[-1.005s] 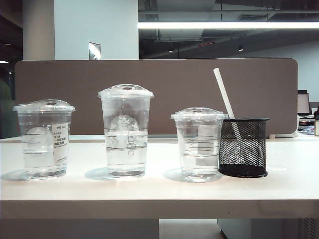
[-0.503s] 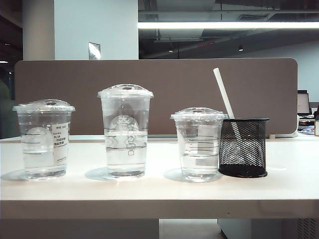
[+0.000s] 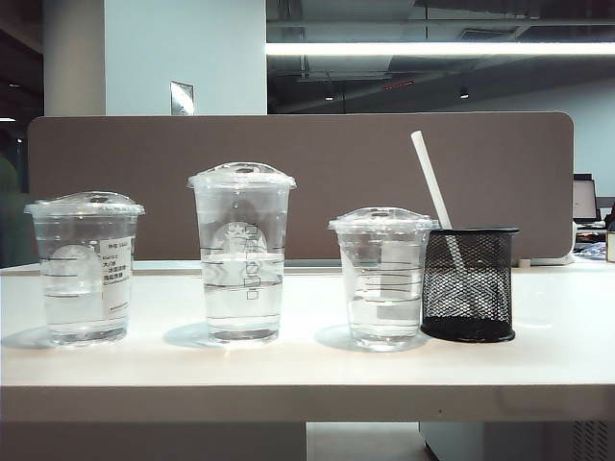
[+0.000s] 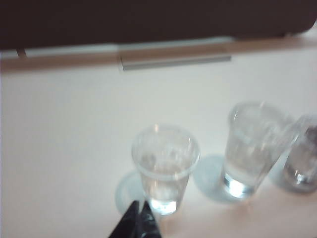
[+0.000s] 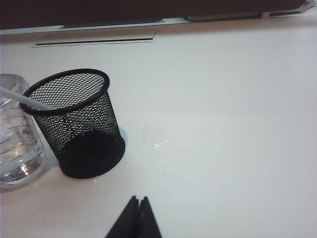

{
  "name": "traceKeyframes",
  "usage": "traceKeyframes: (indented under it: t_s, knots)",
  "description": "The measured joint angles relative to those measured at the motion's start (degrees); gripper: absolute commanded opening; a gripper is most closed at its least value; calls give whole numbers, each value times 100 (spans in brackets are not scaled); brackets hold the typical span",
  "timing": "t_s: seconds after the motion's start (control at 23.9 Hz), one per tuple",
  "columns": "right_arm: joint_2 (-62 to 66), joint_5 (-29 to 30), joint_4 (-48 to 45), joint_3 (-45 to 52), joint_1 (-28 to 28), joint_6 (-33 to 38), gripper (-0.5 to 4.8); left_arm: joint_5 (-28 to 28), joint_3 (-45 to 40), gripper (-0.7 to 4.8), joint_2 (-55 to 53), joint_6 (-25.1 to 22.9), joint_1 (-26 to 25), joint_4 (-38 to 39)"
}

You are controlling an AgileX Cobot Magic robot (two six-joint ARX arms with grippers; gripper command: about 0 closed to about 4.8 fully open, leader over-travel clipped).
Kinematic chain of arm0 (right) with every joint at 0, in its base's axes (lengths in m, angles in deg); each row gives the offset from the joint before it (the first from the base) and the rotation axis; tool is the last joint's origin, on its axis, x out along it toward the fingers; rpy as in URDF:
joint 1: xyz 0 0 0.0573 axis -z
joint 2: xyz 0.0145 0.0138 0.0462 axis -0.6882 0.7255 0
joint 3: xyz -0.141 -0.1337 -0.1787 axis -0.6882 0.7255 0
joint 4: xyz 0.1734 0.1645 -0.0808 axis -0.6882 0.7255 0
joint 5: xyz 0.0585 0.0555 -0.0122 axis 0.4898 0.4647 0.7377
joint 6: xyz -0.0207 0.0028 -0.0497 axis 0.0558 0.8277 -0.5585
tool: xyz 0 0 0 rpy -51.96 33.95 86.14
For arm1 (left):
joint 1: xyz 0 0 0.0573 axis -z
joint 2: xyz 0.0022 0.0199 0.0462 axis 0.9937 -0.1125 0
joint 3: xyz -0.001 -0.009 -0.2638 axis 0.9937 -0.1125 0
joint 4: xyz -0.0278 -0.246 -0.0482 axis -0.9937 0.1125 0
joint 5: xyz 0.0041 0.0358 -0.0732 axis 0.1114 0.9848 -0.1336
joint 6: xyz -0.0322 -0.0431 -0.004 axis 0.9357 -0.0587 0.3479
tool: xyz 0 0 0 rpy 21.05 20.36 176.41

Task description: Pick up the straw and insert it into the small coffee cup.

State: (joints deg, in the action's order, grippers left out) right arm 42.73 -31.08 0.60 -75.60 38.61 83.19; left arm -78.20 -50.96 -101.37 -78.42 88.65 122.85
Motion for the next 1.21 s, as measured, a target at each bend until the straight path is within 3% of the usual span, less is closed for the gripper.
traceKeyframes:
  t_s: [0.08, 0.34, 0.46, 0.59, 0.75, 0.92, 1.05, 1.21]
  knots:
    - [0, 0, 0, 0, 0, 0, 0, 76, 1349, -4, -203, 68, 0, 767]
    - [0, -2, -2, 0, 0, 0, 0, -173, 3108, -4, -131, 184, 0, 2260]
    - [0, 0, 0, 0, 0, 0, 0, -271, 4489, -4, -140, 282, 0, 3676]
    - [0, -2, 0, 0, 0, 0, 0, -278, 5080, -4, -127, 293, 0, 4074]
    - [0, -2, 0, 0, 0, 0, 0, -376, 5595, -4, -133, 424, 2, 4050]
    - [0, 0, 0, 0, 0, 0, 0, -1062, 5639, -4, -111, 376, 4, 4234]
    - [0, 0, -2, 0, 0, 0, 0, -1646, 5152, -4, -103, 319, 2, 4402]
    - [0, 0, -2, 0, 0, 0, 0, -1805, 4190, -4, -107, 304, 2, 4411]
